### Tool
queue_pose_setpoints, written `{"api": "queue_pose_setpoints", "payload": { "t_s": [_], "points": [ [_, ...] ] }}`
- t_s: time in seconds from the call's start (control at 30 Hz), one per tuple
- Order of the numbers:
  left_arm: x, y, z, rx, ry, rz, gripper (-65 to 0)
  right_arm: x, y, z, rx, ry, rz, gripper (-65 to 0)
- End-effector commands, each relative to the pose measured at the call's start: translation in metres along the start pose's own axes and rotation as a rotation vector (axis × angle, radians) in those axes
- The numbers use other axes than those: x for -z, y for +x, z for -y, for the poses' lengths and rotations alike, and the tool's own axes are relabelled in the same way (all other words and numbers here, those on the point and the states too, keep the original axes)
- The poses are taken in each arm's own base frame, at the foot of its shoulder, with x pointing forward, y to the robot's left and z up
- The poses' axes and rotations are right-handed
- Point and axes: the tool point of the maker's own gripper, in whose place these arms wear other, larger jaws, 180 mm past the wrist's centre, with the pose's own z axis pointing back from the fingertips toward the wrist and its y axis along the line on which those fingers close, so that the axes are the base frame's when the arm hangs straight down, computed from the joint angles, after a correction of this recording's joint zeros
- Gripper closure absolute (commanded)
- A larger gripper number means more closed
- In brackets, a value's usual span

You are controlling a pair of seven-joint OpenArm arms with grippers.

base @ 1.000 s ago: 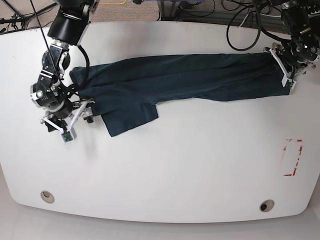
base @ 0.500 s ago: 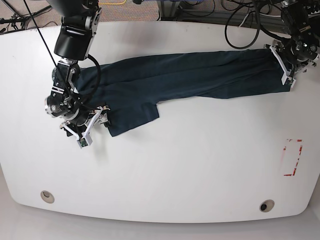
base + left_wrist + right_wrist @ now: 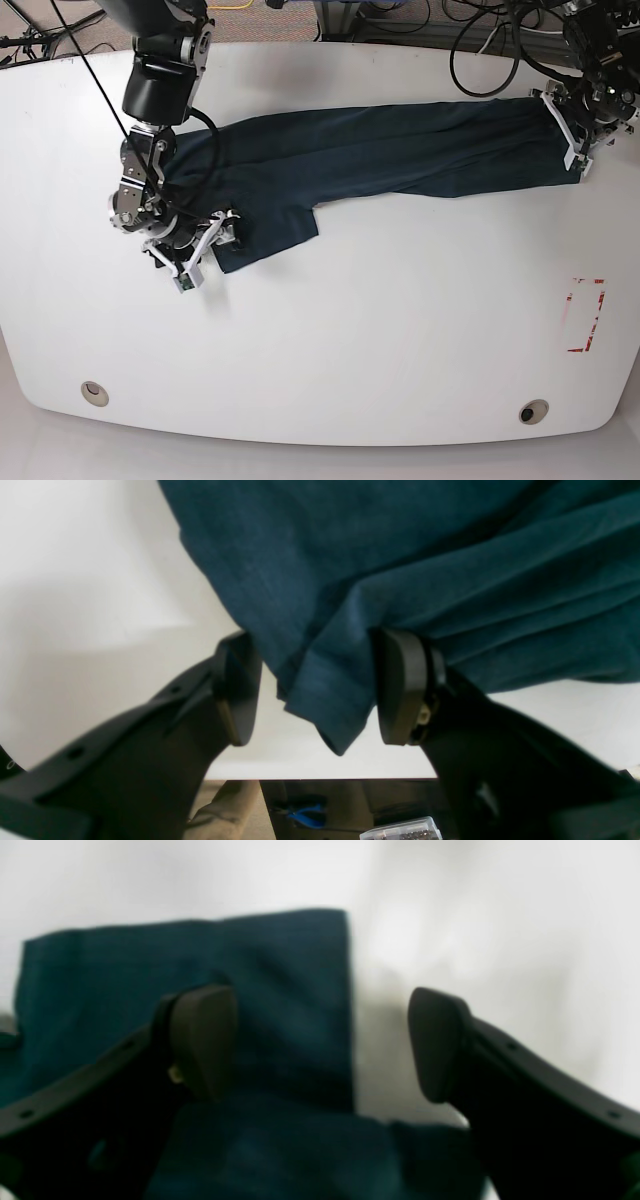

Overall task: Fold the T-shirt properly
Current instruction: 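Move the right gripper to the hanging fabric flap and grasp it, then fold the grasped flap up onto the strip with the right gripper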

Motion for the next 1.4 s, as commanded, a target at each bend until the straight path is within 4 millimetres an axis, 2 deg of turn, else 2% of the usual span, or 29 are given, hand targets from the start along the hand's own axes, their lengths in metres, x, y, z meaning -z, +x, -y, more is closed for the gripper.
{"api": "queue_pose_setpoints", "payload": {
  "t_s": [0.0, 0.5, 0.57, 0.67, 0.87, 0.9, 1.07, 1.17, 1.37],
  "points": [
    [-0.005, 0.008, -0.008, 0.013, 0.024, 0.025, -32.6, -0.002, 0.023, -0.001, -0.016, 0.001, 0.058, -50.9],
    [-0.005, 0.009, -0.008, 0.014, 0.022, 0.025, -32.6, 0.012, 0.032, -0.039, -0.109, 0.076, 0.062, -49.6],
    [-0.005, 0.009, -0.008, 0.014, 0.022, 0.025, -32.6, 0.013, 0.033, -0.041, -0.116, 0.081, 0.066, -45.3],
    [-0.005, 0.009, -0.008, 0.014, 0.022, 0.025, -32.6, 0.014, 0.031, -0.043, -0.118, 0.087, 0.061, -33.9],
    [-0.005, 0.009, -0.008, 0.014, 0.021, 0.024, -32.6, 0.021, 0.022, -0.043, -0.092, 0.102, 0.047, -1.6],
    [-0.005, 0.009, -0.008, 0.014, 0.021, 0.024, -32.6, 0.021, 0.023, -0.042, -0.09, 0.102, 0.053, 0.0],
    [-0.005, 0.008, -0.008, 0.015, 0.022, 0.023, -32.6, 0.019, 0.03, -0.044, -0.089, 0.105, 0.085, -0.2],
    [-0.005, 0.008, -0.008, 0.015, 0.022, 0.023, -32.6, 0.007, 0.049, -0.043, -0.118, 0.082, 0.145, 0.0],
    [-0.004, 0.008, -0.007, 0.015, 0.02, 0.023, -32.6, -0.025, 0.07, -0.054, -0.157, 0.076, 0.215, 0.0]
  ]
}}
